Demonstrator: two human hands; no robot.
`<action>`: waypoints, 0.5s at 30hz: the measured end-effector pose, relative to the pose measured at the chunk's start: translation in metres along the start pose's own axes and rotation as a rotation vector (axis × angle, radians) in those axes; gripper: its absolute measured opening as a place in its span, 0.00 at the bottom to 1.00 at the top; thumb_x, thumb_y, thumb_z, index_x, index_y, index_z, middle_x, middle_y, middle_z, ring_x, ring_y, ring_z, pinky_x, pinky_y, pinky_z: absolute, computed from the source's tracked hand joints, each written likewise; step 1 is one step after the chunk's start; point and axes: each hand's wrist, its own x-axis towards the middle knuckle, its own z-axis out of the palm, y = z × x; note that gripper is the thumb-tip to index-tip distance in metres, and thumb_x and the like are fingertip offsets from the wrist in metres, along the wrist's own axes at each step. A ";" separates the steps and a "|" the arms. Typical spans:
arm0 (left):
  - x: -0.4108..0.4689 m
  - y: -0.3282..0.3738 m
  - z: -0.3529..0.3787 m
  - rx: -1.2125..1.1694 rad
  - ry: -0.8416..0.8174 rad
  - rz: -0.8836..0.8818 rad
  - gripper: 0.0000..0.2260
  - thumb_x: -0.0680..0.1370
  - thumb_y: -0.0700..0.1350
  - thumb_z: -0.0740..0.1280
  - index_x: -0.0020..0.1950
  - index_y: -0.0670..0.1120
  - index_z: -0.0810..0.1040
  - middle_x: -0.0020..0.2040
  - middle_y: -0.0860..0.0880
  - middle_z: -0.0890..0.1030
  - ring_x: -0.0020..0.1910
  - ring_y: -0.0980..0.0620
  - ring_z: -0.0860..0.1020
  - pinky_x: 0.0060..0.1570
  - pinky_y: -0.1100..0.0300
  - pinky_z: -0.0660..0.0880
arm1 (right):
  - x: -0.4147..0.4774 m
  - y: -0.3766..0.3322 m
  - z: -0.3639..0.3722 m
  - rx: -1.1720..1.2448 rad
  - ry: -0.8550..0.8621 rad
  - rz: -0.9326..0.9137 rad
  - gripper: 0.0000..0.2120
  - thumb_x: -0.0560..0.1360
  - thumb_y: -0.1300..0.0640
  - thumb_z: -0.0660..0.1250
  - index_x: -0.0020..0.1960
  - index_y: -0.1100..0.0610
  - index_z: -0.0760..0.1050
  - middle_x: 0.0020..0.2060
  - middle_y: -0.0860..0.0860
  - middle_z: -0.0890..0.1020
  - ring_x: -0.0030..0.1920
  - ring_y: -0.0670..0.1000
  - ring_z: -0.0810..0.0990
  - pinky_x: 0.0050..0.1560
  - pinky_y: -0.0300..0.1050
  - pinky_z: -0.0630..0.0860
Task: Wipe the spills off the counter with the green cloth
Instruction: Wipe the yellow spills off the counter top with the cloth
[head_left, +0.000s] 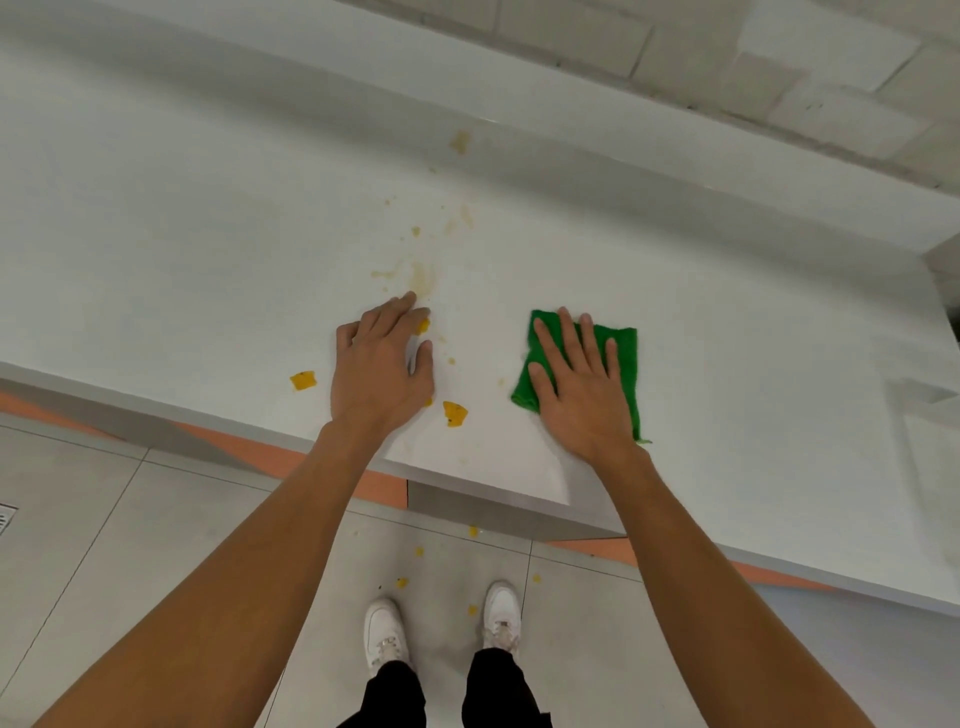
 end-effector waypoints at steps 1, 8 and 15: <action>0.000 0.000 0.000 -0.003 0.001 0.001 0.21 0.81 0.52 0.61 0.73 0.50 0.77 0.78 0.52 0.72 0.75 0.51 0.70 0.70 0.51 0.62 | -0.004 -0.010 0.002 -0.007 -0.001 -0.054 0.30 0.87 0.39 0.40 0.87 0.45 0.43 0.87 0.48 0.41 0.86 0.53 0.36 0.84 0.64 0.41; -0.001 0.001 -0.001 -0.007 -0.001 -0.005 0.21 0.81 0.52 0.62 0.73 0.51 0.76 0.78 0.52 0.71 0.75 0.52 0.69 0.70 0.52 0.62 | -0.056 0.021 -0.002 -0.081 -0.041 -0.428 0.28 0.89 0.42 0.49 0.87 0.44 0.49 0.87 0.46 0.44 0.87 0.52 0.41 0.85 0.62 0.46; -0.002 0.002 -0.002 -0.034 0.006 -0.014 0.20 0.81 0.51 0.62 0.72 0.51 0.77 0.78 0.53 0.72 0.75 0.52 0.70 0.69 0.53 0.61 | -0.007 -0.014 0.009 -0.038 0.028 -0.083 0.30 0.87 0.39 0.41 0.87 0.45 0.45 0.87 0.48 0.42 0.86 0.53 0.37 0.84 0.66 0.44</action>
